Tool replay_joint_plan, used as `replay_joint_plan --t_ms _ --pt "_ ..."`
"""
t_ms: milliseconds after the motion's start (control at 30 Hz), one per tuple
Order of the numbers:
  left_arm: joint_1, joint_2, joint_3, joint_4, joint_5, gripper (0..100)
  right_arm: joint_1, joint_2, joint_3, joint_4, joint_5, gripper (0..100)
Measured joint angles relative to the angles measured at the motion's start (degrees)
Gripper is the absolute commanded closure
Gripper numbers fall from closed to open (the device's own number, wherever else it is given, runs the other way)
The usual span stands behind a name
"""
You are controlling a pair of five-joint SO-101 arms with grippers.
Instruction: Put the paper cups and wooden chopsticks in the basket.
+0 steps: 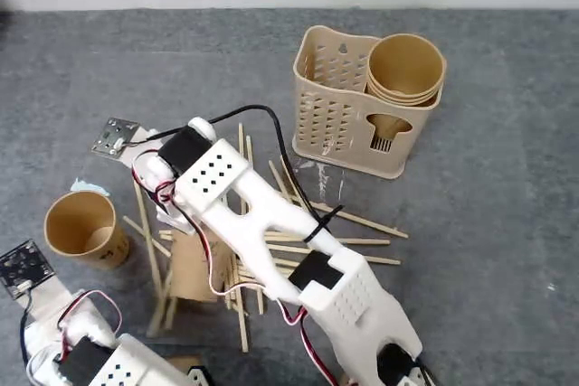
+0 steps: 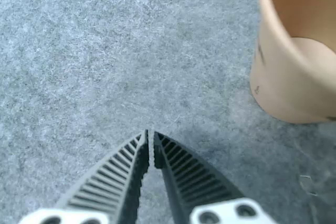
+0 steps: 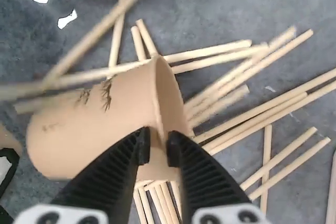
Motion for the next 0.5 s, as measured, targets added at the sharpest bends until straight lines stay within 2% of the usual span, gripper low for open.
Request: replay_joint_plan --t_ms 333,500 --pt "0.00 0.00 0.00 0.00 0.00 98 4.48 0.26 -1.41 0.00 0.00 99.1" --pt "0.00 0.00 0.00 0.00 0.00 98 6.24 -4.48 -1.41 0.00 1.05 99.1"
